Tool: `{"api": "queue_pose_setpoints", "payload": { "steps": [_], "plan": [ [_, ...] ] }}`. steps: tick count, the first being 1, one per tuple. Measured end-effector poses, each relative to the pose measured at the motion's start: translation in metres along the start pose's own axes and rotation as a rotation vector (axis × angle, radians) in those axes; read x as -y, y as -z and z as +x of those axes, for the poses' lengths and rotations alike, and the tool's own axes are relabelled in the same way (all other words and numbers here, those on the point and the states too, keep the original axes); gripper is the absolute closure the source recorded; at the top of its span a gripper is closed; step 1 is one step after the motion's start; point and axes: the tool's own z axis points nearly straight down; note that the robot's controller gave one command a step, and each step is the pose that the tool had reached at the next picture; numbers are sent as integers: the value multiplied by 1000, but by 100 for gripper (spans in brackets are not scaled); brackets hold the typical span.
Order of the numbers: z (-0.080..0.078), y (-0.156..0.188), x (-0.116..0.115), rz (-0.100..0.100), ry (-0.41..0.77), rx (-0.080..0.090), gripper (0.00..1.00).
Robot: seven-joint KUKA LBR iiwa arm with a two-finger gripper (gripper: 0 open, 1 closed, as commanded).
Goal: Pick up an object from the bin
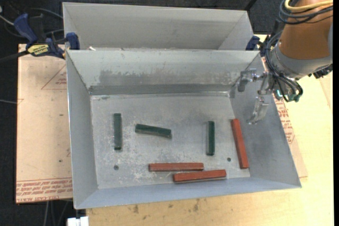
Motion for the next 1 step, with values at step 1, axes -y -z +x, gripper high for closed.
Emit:
{"api": "queue_pose_setpoints", "payload": {
  "steps": [1],
  "plan": [
    [44,-137,-82,-1,490,3,0]
  ]
}}
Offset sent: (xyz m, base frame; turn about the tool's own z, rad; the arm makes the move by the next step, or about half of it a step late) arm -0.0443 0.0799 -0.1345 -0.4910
